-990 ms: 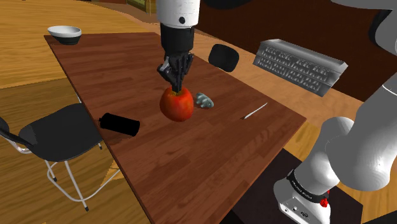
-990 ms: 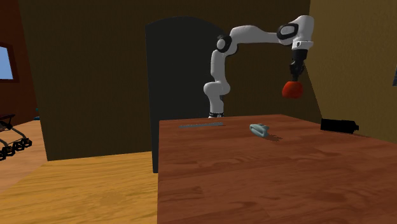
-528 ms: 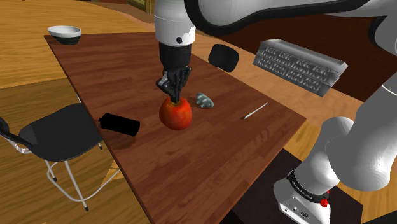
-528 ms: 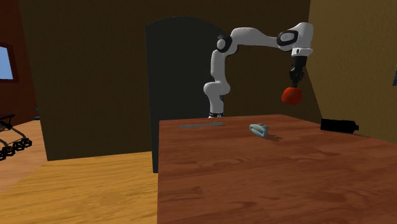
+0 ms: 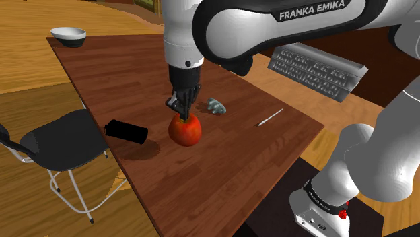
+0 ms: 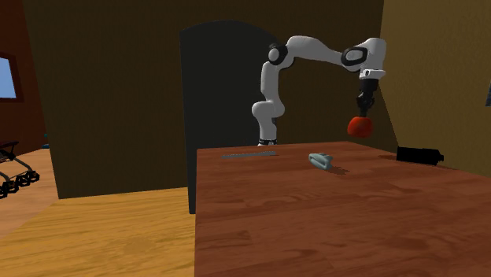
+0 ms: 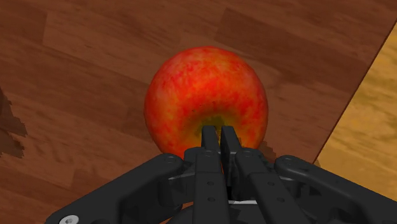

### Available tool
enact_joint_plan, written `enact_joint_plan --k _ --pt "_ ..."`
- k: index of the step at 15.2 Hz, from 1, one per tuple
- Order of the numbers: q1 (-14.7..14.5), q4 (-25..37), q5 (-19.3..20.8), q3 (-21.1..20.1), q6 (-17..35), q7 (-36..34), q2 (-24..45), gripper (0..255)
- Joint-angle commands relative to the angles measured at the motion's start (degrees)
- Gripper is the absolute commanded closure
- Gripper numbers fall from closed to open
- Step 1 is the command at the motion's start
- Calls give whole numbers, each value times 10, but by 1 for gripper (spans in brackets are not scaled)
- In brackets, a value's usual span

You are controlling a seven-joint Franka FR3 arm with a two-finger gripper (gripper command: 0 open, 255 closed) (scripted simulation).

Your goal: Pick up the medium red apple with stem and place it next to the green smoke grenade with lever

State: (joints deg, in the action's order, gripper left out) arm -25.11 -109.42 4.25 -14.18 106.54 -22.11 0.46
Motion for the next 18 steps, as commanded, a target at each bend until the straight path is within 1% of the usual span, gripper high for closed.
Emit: enact_joint_plan --k 1,13,18 --pt "0 -12 1 0 16 -2 4 255" --pt "-1 -75 12 0 106 -14 32 255" --pt "-1 -75 12 0 106 -14 32 255"
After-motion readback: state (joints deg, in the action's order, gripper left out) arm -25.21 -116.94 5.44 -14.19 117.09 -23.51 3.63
